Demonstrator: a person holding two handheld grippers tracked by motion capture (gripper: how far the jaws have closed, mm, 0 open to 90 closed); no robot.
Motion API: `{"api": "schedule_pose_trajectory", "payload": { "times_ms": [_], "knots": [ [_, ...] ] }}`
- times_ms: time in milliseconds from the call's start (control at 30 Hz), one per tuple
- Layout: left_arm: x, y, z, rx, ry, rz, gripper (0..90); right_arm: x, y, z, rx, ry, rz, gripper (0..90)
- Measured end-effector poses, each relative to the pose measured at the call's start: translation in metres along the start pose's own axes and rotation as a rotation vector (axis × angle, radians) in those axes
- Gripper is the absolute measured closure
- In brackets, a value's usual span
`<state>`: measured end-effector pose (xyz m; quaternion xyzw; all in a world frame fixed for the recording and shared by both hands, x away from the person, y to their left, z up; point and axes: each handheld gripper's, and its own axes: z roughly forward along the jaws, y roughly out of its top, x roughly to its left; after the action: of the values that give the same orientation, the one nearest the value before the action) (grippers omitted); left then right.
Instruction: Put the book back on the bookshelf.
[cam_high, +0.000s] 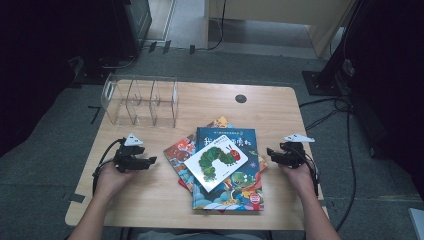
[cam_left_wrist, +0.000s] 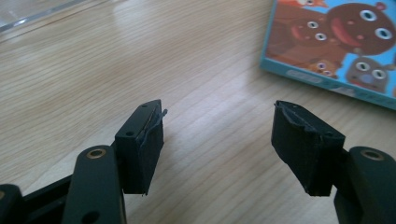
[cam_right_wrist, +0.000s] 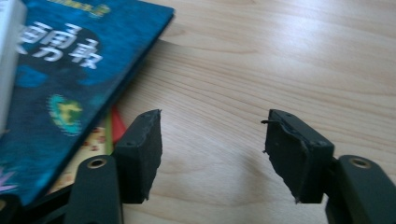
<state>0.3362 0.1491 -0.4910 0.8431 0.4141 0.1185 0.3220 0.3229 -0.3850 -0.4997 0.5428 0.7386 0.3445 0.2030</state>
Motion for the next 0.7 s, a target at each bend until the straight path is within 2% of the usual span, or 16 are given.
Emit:
{"api": "schedule_pose_trajectory", "payload": {
  "times_ms": [67,167,267,300,367,433,500,533,667,700],
  "knots": [
    [-0.002,0.003,-0.002,-0.004,-0.009,0.014,39.6,0.005,0.002,-0.003,-0.004,0.011,-0.018,40.1],
    [-0.004,0.009,-0.006,-0.022,-0.043,0.013,42.6,0.013,0.005,-0.008,-0.019,0.035,-0.029,43.8],
    [-0.005,0.013,-0.006,-0.036,-0.062,0.011,46.0,0.021,0.007,-0.011,-0.027,0.076,-0.032,48.3],
    [-0.007,0.018,-0.004,-0.033,-0.08,0.019,46.1,0.023,0.007,-0.012,-0.026,0.085,-0.037,49.3],
    [-0.008,0.022,-0.004,-0.029,-0.089,0.026,44.6,0.024,0.007,-0.013,-0.025,0.095,-0.037,50.6],
    [-0.013,0.031,-0.004,-0.029,-0.105,0.053,43.3,0.028,0.006,-0.017,-0.028,0.114,-0.037,56.1],
    [-0.014,0.035,-0.003,-0.029,-0.113,0.053,39.8,0.029,0.005,-0.018,-0.033,0.117,-0.038,57.5],
    [-0.018,0.04,-0.002,-0.035,-0.127,0.055,37.7,0.031,0.004,-0.022,-0.038,0.12,-0.029,61.7],
    [-0.023,0.047,0.001,-0.027,-0.142,0.071,35.8,0.035,0.001,-0.03,-0.051,0.134,-0.018,69.1],
    [-0.026,0.052,0.003,-0.024,-0.161,0.075,35.5,0.036,0.0,-0.031,-0.052,0.138,-0.02,71.3]
  ]
}}
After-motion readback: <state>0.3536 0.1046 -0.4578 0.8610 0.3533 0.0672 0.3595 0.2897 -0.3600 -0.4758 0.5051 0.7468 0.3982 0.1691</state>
